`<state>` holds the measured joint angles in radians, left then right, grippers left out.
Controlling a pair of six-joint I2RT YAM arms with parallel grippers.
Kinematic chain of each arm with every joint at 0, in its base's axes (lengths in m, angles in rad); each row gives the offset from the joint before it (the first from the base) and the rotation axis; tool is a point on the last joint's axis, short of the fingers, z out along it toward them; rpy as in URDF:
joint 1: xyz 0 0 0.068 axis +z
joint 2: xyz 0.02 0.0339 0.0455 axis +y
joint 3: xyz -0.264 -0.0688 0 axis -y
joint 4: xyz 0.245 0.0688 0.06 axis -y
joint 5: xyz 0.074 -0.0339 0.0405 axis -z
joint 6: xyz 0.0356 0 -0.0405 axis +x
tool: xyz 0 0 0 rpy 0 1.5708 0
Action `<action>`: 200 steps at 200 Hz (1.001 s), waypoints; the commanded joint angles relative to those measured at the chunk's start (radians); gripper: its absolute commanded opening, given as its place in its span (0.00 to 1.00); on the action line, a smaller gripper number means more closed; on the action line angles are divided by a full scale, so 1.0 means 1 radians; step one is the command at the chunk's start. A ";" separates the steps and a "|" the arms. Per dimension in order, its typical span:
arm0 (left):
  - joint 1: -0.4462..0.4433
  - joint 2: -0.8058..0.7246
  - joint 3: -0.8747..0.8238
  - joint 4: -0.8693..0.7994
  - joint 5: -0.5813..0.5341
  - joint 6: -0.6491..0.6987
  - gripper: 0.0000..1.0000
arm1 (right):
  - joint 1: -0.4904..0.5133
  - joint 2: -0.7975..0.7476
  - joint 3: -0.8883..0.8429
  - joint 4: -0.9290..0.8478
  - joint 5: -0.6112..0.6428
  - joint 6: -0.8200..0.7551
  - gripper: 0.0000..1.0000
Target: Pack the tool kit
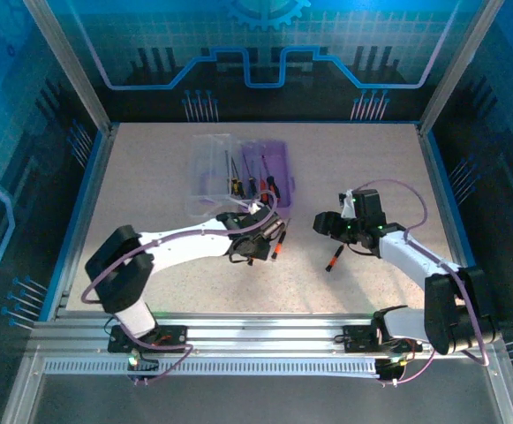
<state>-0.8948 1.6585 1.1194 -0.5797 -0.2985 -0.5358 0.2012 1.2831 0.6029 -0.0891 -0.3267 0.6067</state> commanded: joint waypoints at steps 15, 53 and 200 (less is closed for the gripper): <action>-0.010 -0.133 -0.017 -0.104 -0.010 0.044 0.16 | -0.010 -0.001 -0.019 0.126 -0.154 0.007 0.60; 0.038 -0.225 0.015 -0.127 -0.109 0.122 0.17 | 0.000 -0.006 -0.027 0.181 -0.199 0.027 0.65; 0.516 0.158 0.610 -0.283 0.066 0.273 0.19 | 0.008 -0.081 -0.015 0.029 -0.115 -0.029 0.60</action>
<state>-0.3843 1.7477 1.6333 -0.7910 -0.2733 -0.2981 0.2024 1.2335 0.5880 -0.0132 -0.4641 0.6048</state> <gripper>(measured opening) 0.187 0.605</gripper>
